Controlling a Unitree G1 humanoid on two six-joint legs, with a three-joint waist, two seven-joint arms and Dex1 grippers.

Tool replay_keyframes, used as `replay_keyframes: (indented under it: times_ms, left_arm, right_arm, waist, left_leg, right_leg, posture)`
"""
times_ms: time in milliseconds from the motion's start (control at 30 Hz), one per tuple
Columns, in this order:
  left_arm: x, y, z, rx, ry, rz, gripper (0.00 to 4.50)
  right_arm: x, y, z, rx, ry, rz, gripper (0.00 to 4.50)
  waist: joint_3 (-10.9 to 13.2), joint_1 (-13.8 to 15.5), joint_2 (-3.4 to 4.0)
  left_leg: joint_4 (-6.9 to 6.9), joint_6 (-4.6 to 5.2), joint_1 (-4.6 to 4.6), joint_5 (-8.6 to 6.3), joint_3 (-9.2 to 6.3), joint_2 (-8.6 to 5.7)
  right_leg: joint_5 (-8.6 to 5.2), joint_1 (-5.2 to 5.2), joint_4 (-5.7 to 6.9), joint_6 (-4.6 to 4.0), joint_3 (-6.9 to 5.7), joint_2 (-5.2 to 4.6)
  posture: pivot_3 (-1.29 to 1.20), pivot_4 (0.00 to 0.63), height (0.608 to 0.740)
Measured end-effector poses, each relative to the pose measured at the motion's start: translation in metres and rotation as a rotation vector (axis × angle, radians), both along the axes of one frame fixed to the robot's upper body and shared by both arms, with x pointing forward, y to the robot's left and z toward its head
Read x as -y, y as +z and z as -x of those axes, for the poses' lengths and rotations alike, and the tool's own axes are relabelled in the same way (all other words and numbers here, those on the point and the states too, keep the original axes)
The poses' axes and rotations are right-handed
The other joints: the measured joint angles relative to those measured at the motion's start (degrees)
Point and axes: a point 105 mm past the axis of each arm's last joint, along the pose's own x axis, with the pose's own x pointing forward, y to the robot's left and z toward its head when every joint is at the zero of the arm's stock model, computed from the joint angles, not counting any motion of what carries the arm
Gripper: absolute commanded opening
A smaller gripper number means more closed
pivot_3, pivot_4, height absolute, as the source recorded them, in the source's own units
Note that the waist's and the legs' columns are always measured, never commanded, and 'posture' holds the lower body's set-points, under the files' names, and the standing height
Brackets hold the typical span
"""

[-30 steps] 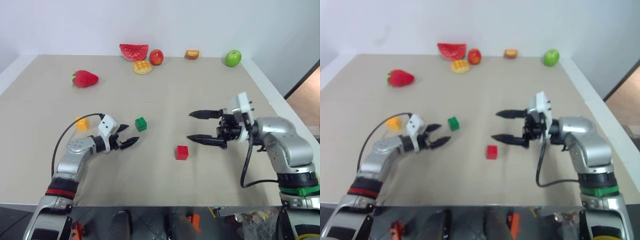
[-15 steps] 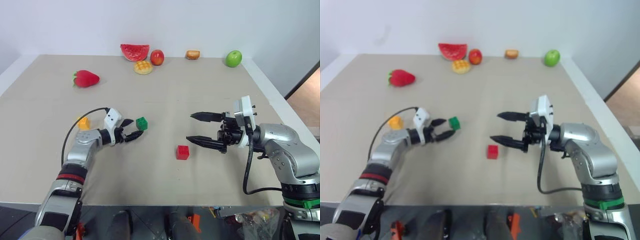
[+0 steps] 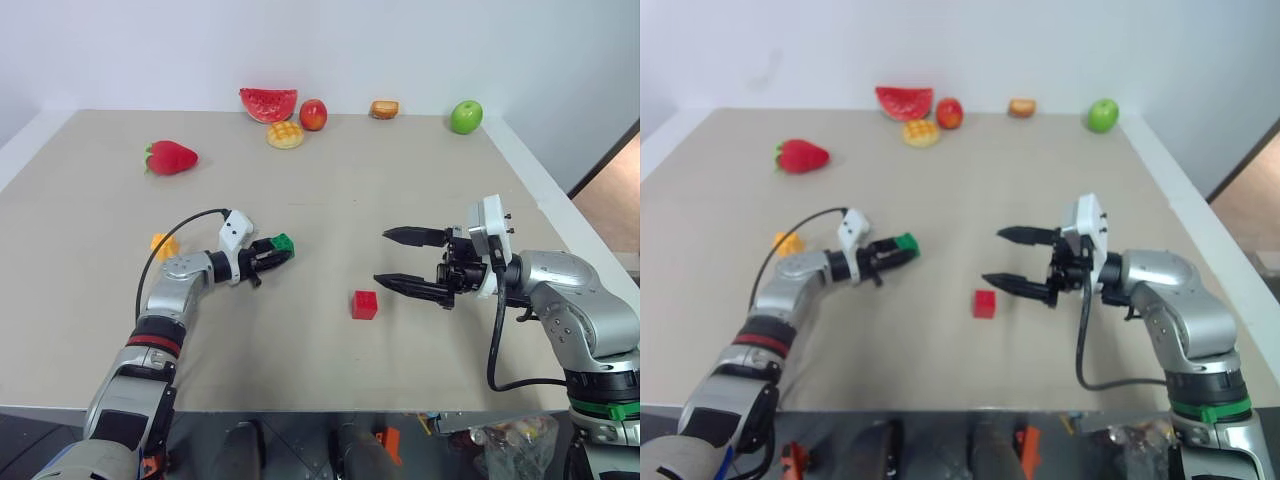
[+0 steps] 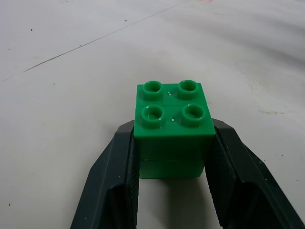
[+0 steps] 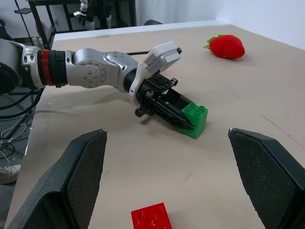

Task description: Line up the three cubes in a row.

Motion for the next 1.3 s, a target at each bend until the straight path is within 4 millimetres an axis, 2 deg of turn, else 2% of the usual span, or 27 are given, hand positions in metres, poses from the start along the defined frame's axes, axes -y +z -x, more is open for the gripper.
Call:
replay_keyframes:
  times_ms: [200, 300, 400, 600, 733, 900, 1300]
  left_arm:
    - [0.004, 0.004, 0.008, 0.033, -0.081, -0.027, 1.31]
    - [0.009, 0.012, 0.027, 0.104, -0.242, -0.074, 1.31]
    - [0.010, 0.012, 0.050, 0.133, -0.424, -0.120, 1.31]
    - [0.007, 0.008, 0.071, 0.100, -0.614, -0.136, 1.31]
    - [0.018, 0.007, 0.072, 0.094, -0.652, -0.112, 1.31]
    - [0.034, 0.006, 0.067, 0.129, -0.664, -0.111, 1.31]
    - [0.046, -0.009, 0.064, 0.105, -0.628, -0.132, 1.31]
  right_arm:
    - [0.007, -0.012, -0.003, -0.024, -0.041, 0.020, 4.24]
    - [0.013, -0.024, 0.002, -0.068, -0.038, 0.053, 4.24]
    - [0.018, -0.024, 0.005, -0.078, -0.030, 0.078, 4.24]
    - [0.037, -0.025, 0.014, -0.115, -0.048, 0.088, 4.24]
    - [0.044, -0.025, 0.018, -0.127, -0.068, 0.063, 4.24]
    - [0.040, -0.020, 0.021, -0.102, -0.074, 0.053, 4.24]
    - [0.038, -0.021, 0.020, -0.096, -0.099, 0.039, 4.24]
  waist:
    - [0.0, 0.0, 0.00]
    - [0.0, 0.0, 0.01]
    - [0.0, -0.1, 0.01]
    - [0.0, 0.1, 0.00]
    - [0.0, 0.0, 0.00]
    - [0.0, 0.0, 0.00]
    - [0.0, 0.0, 0.00]
  left_leg:
    - [-0.02, 0.00, -0.03, 0.00, 0.00, 0.00]
    - [-0.06, -0.01, -0.01, -0.01, 0.03, 0.00]
    - [-0.06, -0.01, 0.03, -0.01, 0.02, 0.03]
    - [0.06, 0.01, -0.01, 0.00, -0.02, 0.02]
    - [0.18, 0.01, -0.05, 0.00, 0.00, -0.01]
    - [0.20, 0.01, -0.02, 0.00, -0.01, 0.00]
    - [0.19, 0.01, -0.04, 0.00, -0.02, 0.00]
  right_leg:
    - [-0.04, -0.01, 0.00, -0.01, -0.01, -0.01]
    - [-0.05, -0.02, -0.01, -0.06, 0.01, -0.02]
    - [-0.06, -0.02, 0.00, -0.10, -0.01, 0.00]
    - [-0.20, 0.05, 0.00, -0.35, -0.06, -0.03]
    - [-0.16, 0.05, -0.01, -0.25, -0.02, -0.05]
    - [-0.13, 0.06, 0.00, -0.27, -0.02, -0.02]
    - [-0.13, 0.05, 0.00, -0.23, -0.01, -0.02]
  posture:
    - [0.00, 0.150, 0.740]
    - [0.00, 0.150, 0.740]
    - [0.00, 0.150, 0.740]
    - [0.00, 0.150, 0.740]
    - [0.00, 0.150, 0.740]
    - [0.00, 0.150, 0.740]
    - [0.00, 0.150, 0.740]
